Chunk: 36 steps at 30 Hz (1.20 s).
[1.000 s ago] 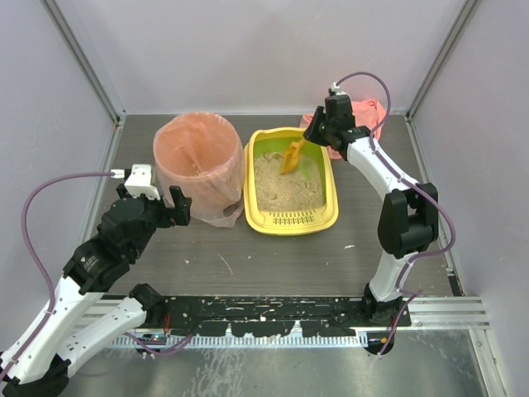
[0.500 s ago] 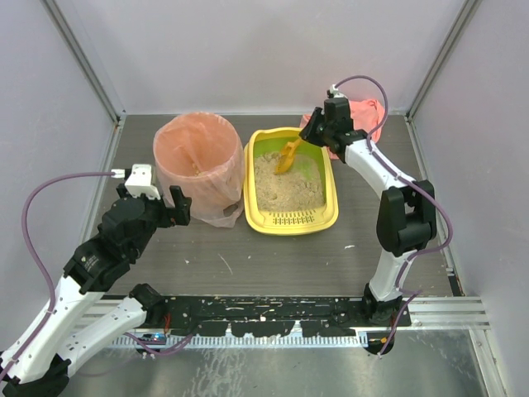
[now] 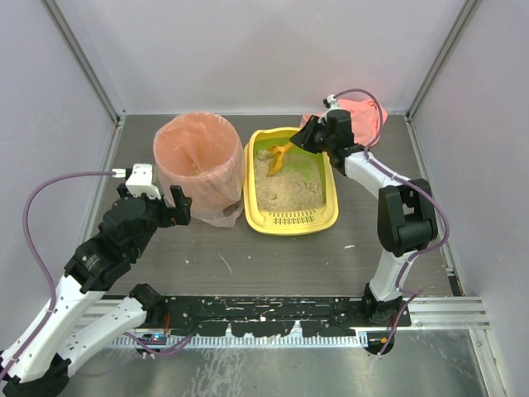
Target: Clean the litter box
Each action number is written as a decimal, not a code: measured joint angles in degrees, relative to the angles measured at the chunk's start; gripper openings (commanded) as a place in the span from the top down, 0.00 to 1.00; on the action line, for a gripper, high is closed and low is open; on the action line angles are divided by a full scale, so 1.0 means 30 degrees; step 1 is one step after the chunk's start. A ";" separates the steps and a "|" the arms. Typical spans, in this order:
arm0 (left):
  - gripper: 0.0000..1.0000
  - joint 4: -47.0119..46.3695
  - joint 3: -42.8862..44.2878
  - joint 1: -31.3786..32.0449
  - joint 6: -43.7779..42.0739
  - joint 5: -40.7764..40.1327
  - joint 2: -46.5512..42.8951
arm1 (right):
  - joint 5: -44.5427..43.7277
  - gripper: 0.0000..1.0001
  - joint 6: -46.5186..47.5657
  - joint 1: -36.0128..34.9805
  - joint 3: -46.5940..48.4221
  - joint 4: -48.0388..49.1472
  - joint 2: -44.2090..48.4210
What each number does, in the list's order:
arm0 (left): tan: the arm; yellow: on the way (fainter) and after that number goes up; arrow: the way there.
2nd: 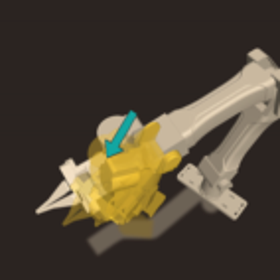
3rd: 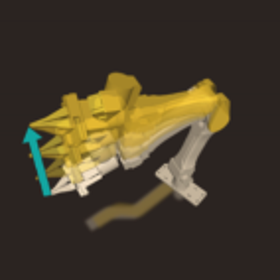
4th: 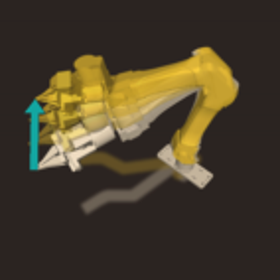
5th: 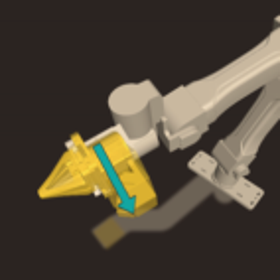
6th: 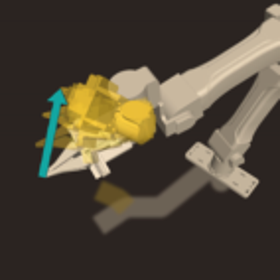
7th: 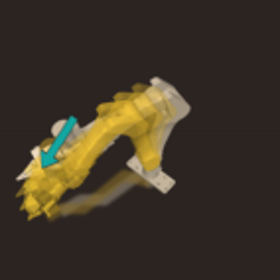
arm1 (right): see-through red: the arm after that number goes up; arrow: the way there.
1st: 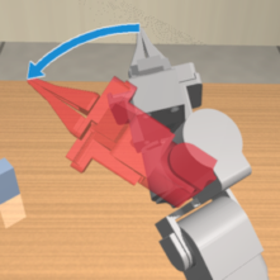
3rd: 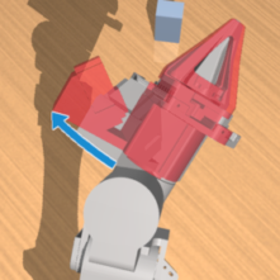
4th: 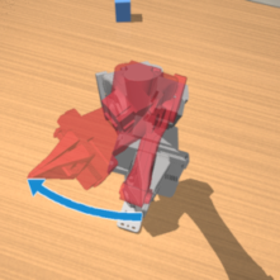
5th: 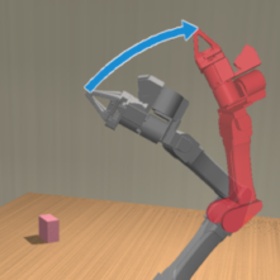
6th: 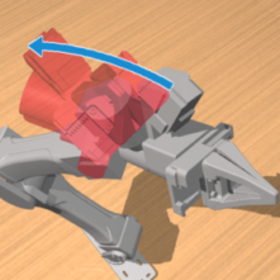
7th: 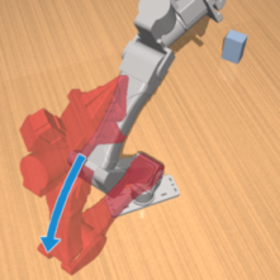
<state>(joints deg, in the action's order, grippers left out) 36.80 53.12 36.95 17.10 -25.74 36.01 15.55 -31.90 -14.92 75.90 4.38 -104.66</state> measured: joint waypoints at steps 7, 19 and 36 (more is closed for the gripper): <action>0.02 0.0022 0.0000 0.0000 -0.0007 -0.0007 0.0000 | 0.1719 0.99 -0.0175 0.0073 -0.1355 0.2586 -0.0138; 0.02 0.0044 0.0000 0.0000 -0.0015 -0.0124 0.0007 | 0.3395 0.99 -0.2696 0.0605 -0.4736 0.7788 0.0095; 0.02 0.0051 0.0000 0.0000 -0.0022 -0.0153 0.0015 | 0.3344 0.99 -0.5158 0.1938 -0.7774 0.8626 0.2397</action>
<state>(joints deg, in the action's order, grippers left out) 36.95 53.12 36.95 17.04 -26.20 36.05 25.58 -47.37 -9.10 52.58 30.26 -97.47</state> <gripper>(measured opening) 0.980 0.275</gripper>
